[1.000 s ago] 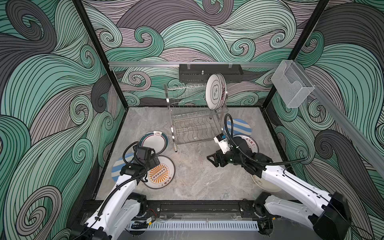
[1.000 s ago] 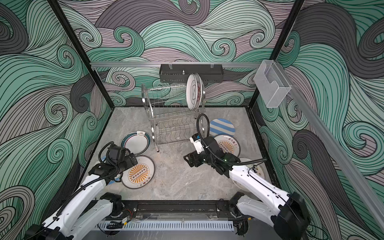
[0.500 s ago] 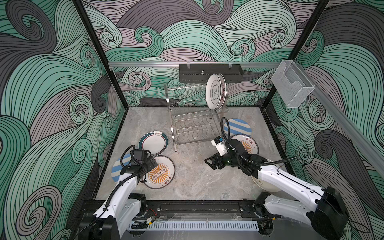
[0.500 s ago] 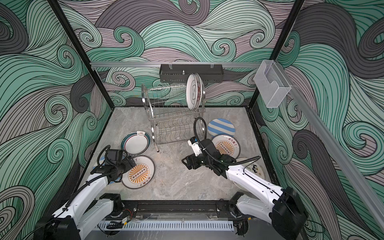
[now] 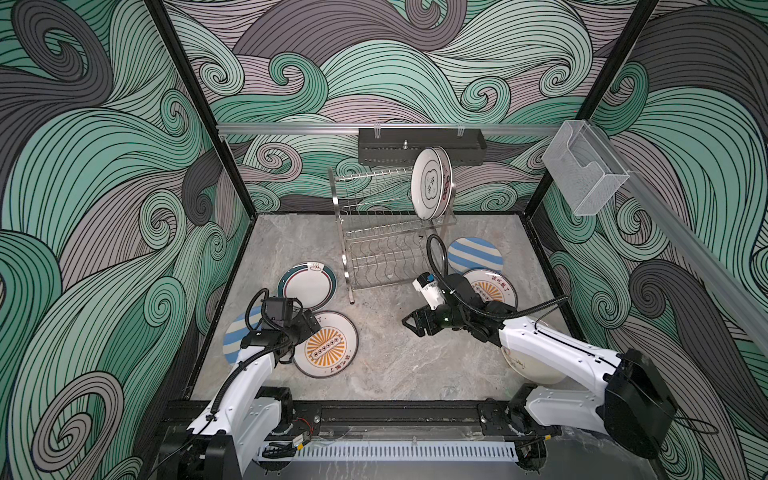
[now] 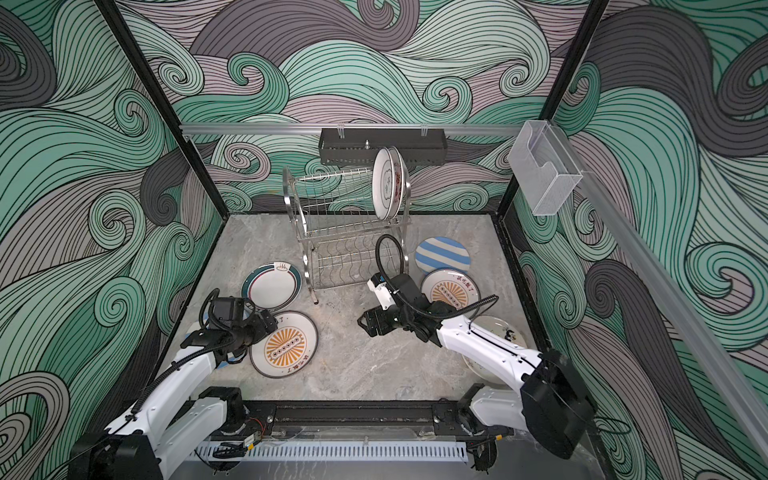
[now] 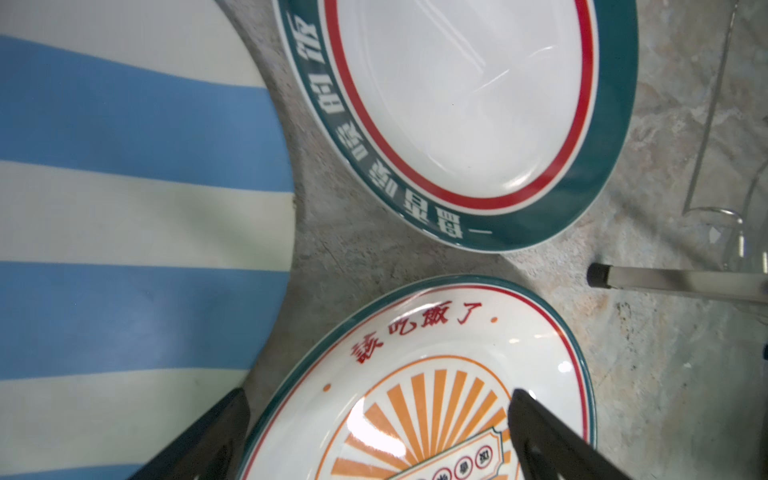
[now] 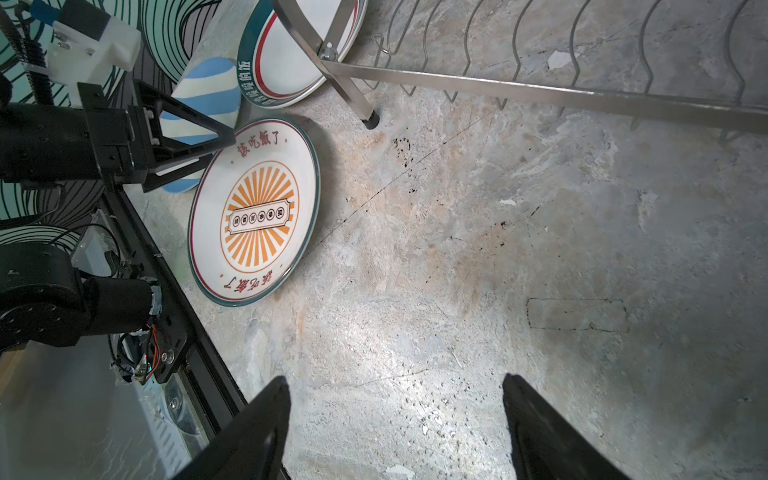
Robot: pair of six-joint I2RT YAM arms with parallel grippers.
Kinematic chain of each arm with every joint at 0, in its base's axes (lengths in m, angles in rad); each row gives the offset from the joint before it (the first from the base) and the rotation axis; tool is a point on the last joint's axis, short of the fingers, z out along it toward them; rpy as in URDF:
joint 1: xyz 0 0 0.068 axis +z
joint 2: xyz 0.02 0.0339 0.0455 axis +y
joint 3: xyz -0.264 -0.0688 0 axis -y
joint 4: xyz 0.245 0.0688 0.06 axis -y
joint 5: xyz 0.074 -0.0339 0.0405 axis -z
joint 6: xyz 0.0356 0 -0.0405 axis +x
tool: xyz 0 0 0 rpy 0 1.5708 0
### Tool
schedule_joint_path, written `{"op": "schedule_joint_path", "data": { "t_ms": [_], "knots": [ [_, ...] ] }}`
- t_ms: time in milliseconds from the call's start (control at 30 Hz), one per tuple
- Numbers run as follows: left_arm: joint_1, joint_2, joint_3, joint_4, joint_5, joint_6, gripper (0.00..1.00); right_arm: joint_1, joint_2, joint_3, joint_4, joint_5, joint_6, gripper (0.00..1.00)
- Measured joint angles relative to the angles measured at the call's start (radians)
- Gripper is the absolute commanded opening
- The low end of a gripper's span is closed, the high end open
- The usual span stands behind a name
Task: Load the plates into the dish rack
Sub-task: 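Move both grippers toward the orange sunburst plate from either side, then push the sunburst plate with the left gripper toward the right gripper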
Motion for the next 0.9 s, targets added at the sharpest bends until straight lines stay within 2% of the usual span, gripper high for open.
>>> {"op": "schedule_joint_path", "data": {
  "t_ms": [400,667,900],
  "knots": [
    [-0.015,0.021,-0.005,0.023,0.187,0.003,0.99,0.001,0.107,-0.03,0.106,-0.094,0.047,0.83],
    [-0.059,-0.018,-0.023,0.025,0.23,-0.01,0.98,0.001,0.135,-0.063,0.16,-0.147,0.089,0.85],
    [-0.11,-0.019,-0.045,0.034,0.234,-0.024,0.99,0.003,0.248,-0.063,0.187,-0.194,0.098,0.84]
  ]
}}
